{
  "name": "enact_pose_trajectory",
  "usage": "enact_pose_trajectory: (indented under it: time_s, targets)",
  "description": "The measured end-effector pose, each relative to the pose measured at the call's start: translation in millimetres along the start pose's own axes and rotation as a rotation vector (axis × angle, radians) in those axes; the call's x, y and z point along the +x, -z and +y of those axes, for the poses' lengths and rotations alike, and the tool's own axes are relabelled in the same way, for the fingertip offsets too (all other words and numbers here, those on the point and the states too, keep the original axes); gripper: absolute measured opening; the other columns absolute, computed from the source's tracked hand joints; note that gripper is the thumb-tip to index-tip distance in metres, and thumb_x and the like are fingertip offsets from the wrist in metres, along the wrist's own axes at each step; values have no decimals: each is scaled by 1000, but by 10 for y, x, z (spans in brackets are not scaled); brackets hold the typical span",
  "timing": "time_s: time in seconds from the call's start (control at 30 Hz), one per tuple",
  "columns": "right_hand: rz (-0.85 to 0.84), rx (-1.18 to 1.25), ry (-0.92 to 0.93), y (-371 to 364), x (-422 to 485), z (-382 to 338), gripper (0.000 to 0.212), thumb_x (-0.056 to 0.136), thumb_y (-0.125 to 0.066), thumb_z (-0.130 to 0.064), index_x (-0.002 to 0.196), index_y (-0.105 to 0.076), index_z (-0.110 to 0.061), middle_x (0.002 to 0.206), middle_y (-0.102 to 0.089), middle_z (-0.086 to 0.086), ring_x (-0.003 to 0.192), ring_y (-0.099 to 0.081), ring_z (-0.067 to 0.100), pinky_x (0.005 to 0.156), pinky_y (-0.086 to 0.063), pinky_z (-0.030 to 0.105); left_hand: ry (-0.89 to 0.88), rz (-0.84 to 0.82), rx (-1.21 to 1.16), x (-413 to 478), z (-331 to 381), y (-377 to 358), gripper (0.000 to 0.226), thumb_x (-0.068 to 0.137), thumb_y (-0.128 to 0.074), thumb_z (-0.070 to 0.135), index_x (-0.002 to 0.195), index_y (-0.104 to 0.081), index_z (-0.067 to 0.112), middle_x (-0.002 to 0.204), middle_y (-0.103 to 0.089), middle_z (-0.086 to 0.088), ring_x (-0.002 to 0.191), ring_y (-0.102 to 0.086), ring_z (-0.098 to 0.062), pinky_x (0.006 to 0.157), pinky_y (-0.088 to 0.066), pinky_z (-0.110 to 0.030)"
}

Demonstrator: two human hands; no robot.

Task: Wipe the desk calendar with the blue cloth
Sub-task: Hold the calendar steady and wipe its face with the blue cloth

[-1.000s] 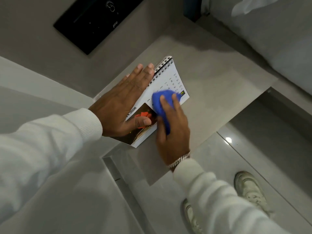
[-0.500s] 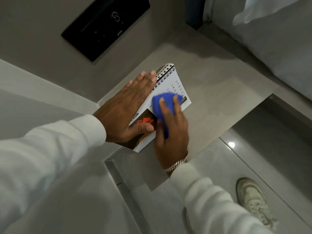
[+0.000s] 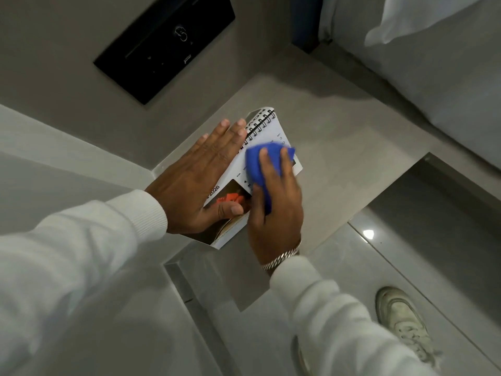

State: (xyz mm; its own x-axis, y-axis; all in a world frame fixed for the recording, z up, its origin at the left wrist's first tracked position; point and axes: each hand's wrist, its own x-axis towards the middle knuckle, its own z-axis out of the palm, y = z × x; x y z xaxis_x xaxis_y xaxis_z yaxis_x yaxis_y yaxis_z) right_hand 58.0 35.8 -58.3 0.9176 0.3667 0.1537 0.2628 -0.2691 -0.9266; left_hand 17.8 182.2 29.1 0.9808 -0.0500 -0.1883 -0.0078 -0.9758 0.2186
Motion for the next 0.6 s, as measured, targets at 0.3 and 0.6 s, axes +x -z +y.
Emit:
enact_pose_trajectory:
  time_s: [0.3,0.6]
  targets:
    - [-171,-32,28,51,-276,132,55,91,-54,-11,142,-38,-26,154,-32,13,133,-39,36,108,-38,51,-20,7,7,-12,12,8,92,89,-31,68,155,6,15,168,1,-5,156,5,-19,127,-7,-42]
    - [-71,-1,-40,-92,-343,172,60,93,-55,-11,144,-30,-31,156,-28,8,138,-30,17,112,-34,42,-18,22,-5,-5,-10,-10,92,90,-34,67,156,7,19,169,2,-1,156,5,-17,127,-6,-39]
